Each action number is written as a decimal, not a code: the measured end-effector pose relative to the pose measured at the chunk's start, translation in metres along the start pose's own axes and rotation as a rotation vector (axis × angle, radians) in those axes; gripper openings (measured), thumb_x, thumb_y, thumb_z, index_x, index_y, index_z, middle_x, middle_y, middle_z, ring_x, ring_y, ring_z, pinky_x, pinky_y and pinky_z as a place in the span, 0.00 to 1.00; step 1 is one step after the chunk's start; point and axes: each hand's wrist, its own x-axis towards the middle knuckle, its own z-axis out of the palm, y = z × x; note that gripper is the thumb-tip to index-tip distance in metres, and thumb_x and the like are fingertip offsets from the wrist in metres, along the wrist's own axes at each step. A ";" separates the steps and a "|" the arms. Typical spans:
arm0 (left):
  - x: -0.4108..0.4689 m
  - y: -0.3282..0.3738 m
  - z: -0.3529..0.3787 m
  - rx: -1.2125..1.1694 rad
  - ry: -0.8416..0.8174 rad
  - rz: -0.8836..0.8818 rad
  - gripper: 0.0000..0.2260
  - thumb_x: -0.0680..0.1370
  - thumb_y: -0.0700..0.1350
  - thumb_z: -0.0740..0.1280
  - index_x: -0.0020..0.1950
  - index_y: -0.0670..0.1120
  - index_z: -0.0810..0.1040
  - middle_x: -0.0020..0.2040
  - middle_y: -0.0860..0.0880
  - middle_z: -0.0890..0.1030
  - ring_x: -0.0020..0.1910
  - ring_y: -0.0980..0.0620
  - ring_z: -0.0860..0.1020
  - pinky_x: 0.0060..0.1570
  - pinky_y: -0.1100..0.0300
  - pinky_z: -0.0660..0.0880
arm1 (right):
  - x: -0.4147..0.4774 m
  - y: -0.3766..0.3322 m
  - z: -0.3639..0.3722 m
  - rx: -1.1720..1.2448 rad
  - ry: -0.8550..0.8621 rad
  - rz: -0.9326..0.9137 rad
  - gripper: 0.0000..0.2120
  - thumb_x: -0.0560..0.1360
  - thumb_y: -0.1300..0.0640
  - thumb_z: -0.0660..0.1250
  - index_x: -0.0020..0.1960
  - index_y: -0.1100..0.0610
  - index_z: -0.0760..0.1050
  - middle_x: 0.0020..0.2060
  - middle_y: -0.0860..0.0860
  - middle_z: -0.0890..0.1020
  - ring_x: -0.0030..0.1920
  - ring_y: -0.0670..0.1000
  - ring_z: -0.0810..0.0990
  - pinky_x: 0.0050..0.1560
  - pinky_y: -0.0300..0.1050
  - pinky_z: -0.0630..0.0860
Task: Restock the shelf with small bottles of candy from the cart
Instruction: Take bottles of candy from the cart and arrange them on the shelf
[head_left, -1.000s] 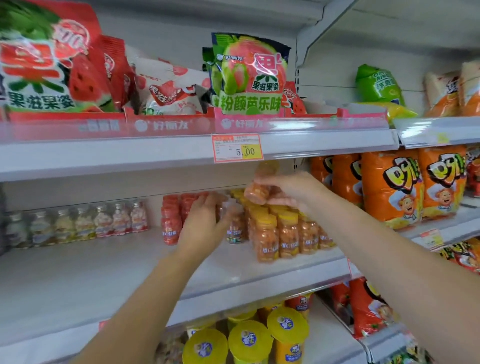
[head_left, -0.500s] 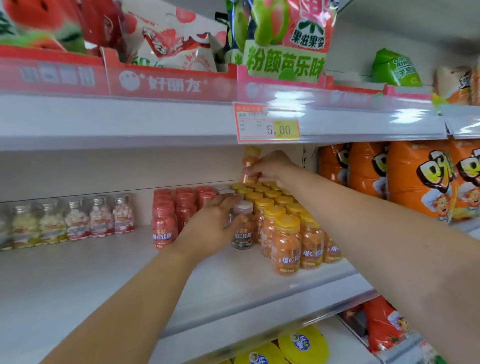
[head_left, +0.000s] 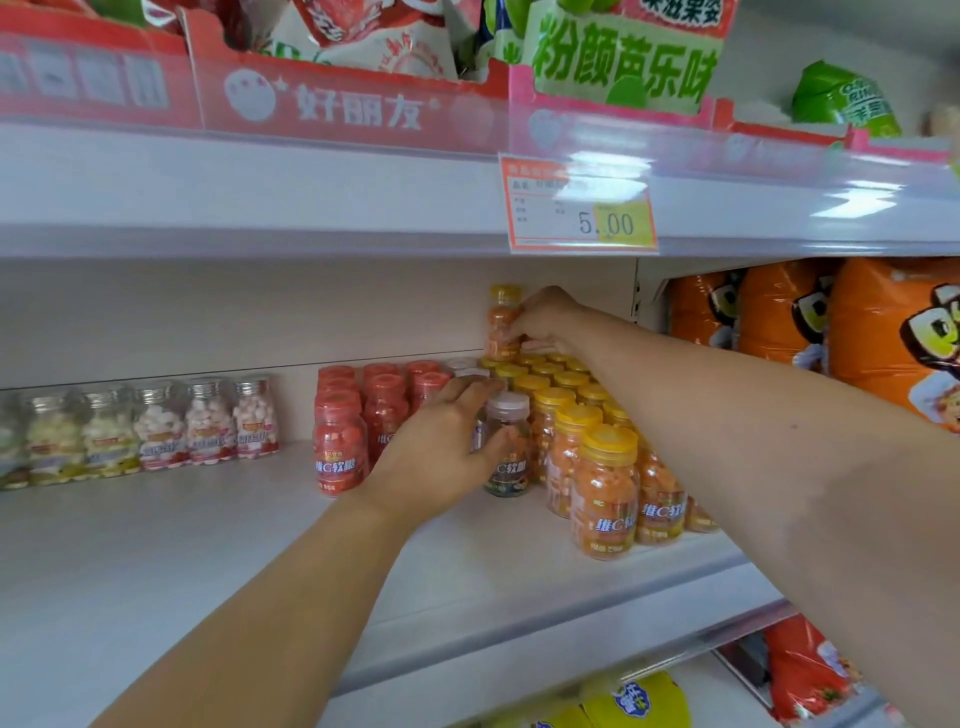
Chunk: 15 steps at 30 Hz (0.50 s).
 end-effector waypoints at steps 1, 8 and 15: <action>0.000 0.000 0.000 0.002 0.002 -0.001 0.24 0.79 0.53 0.62 0.74 0.49 0.64 0.72 0.51 0.66 0.70 0.52 0.66 0.63 0.65 0.62 | 0.000 0.000 0.000 -0.001 -0.001 -0.001 0.25 0.64 0.62 0.79 0.58 0.62 0.76 0.53 0.56 0.82 0.53 0.54 0.81 0.55 0.50 0.80; 0.000 -0.001 0.000 0.000 -0.009 -0.004 0.24 0.79 0.53 0.62 0.74 0.49 0.64 0.72 0.51 0.67 0.70 0.52 0.66 0.64 0.64 0.62 | 0.002 0.004 0.000 0.016 -0.007 -0.035 0.24 0.64 0.62 0.79 0.58 0.64 0.77 0.54 0.58 0.81 0.54 0.55 0.81 0.54 0.49 0.80; 0.001 -0.001 0.000 -0.016 -0.011 -0.012 0.24 0.79 0.52 0.62 0.73 0.49 0.64 0.72 0.51 0.66 0.69 0.51 0.66 0.65 0.61 0.64 | 0.000 -0.001 0.005 -0.180 0.012 -0.126 0.24 0.62 0.55 0.81 0.54 0.63 0.79 0.48 0.56 0.83 0.48 0.54 0.83 0.55 0.50 0.80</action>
